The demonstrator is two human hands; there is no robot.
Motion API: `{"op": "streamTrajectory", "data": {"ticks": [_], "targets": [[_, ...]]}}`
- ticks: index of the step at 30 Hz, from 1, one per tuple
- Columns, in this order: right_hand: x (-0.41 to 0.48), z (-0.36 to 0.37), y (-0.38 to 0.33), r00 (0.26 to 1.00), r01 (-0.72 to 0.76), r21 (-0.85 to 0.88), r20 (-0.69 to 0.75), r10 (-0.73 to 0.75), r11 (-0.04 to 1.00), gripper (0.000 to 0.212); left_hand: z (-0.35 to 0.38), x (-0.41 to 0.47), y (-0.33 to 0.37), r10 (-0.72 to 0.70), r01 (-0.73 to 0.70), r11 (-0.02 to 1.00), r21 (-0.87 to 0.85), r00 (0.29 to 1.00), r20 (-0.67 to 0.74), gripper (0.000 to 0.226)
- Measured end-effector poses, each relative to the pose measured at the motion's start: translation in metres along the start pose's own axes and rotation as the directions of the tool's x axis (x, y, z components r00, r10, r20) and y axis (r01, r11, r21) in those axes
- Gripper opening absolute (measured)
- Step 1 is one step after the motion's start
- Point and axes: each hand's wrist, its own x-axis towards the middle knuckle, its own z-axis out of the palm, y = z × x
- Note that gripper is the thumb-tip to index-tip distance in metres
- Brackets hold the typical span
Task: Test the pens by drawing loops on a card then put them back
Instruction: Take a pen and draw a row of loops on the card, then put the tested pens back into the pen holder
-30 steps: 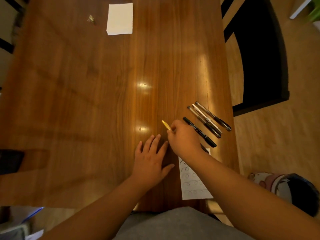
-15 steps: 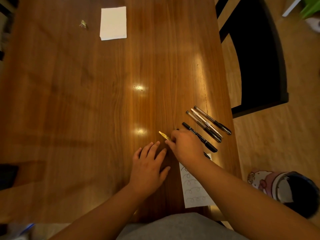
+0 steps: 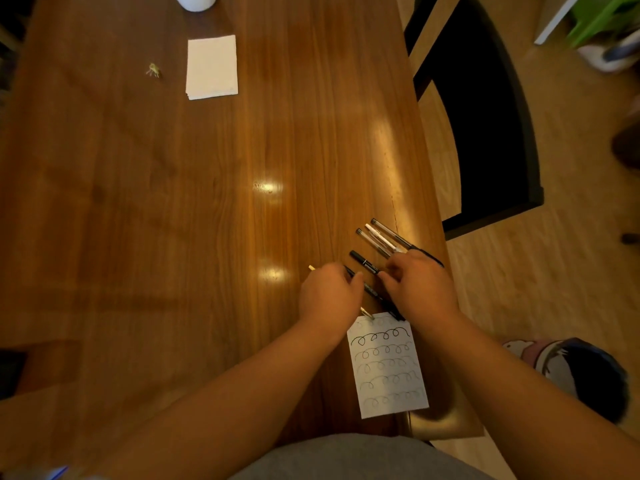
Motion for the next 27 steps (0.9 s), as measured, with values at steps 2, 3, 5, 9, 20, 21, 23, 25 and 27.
{"op": "streamTrajectory", "data": {"ticks": [2,3,5,9,20,21,23,25,27], "targets": [[0.001,0.0,0.0,1.0,0.013,-0.022,0.02,-0.013,1.0,0.021,0.003,0.009,0.002,-0.079,0.079,0.997,0.005,0.996,0.034,0.028],[0.001,0.001,0.0,0.999,0.021,-0.035,0.034,-0.02,0.999,0.021,0.004,0.012,0.002,-0.112,0.112,0.994,0.018,0.992,0.048,0.028],[0.003,0.004,-0.002,0.998,0.038,-0.064,0.058,-0.035,0.997,0.022,0.005,0.018,0.004,-0.154,0.15,0.987,0.058,0.986,0.065,0.027],[0.007,0.011,-0.003,0.997,0.05,-0.098,0.061,-0.044,0.994,0.016,0.011,0.026,0.013,-0.14,0.132,0.984,0.121,0.988,0.061,0.027],[-0.002,0.007,0.002,0.992,-0.108,0.089,0.072,0.102,0.99,0.013,0.016,0.026,0.02,-0.133,0.126,0.988,0.094,0.989,0.066,0.027],[-0.007,0.004,0.003,0.988,-0.15,0.181,0.068,0.14,0.972,0.013,0.014,0.024,0.02,-0.112,0.107,0.992,0.065,0.991,0.069,0.027],[-0.017,-0.002,0.006,0.976,-0.217,0.361,0.084,0.2,0.907,0.013,0.011,0.02,0.018,-0.06,0.064,0.997,-0.04,0.994,0.092,0.025],[-0.033,-0.01,0.011,0.962,-0.272,0.504,0.138,0.234,0.82,0.014,0.008,0.011,0.014,-0.02,0.042,0.982,-0.186,0.992,0.122,0.021],[-0.052,-0.016,0.015,0.94,-0.34,0.605,0.235,0.246,0.72,0.014,0.005,-0.003,0.007,-0.02,0.071,0.942,-0.328,0.987,0.157,0.015]]}}
